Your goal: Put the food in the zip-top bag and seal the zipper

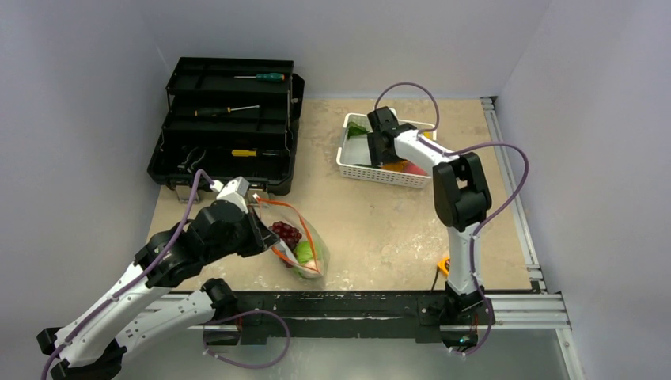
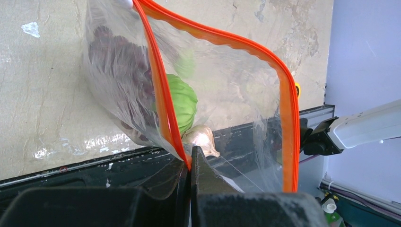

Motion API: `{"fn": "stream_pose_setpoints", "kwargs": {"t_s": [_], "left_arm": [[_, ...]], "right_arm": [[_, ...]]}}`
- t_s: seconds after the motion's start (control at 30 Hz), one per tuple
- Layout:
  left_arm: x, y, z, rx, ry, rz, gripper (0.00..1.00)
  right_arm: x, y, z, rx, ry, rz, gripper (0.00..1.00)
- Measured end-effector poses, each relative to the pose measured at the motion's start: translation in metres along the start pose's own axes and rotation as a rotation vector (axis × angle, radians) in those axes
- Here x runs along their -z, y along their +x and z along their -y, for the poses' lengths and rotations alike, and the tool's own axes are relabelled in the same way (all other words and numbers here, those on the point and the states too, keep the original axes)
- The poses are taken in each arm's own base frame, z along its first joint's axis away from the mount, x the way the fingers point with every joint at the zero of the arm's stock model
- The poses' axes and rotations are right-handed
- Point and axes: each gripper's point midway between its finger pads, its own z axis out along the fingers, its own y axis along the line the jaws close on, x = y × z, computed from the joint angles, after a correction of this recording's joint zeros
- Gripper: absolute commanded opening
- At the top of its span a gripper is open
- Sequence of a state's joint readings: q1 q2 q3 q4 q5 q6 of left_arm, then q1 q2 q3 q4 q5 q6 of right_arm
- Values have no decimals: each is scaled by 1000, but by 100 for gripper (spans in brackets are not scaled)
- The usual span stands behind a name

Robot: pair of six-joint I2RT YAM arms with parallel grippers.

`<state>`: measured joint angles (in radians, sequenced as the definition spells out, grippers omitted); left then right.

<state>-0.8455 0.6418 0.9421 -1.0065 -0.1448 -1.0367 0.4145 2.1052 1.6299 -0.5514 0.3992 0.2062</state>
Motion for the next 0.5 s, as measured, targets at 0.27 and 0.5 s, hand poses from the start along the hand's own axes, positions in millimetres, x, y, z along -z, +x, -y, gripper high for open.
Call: {"fn": "stream_pose_setpoints", "kwargs": {"t_s": [0.27, 0.5], "left_arm": [[0, 0, 0, 0, 0, 0, 0], [-1, 1, 0, 0, 2, -3, 0]], "right_arm": [[-8, 7, 3, -32, -30, -19, 40], [4, -3, 4, -45, -51, 11, 13]]}}
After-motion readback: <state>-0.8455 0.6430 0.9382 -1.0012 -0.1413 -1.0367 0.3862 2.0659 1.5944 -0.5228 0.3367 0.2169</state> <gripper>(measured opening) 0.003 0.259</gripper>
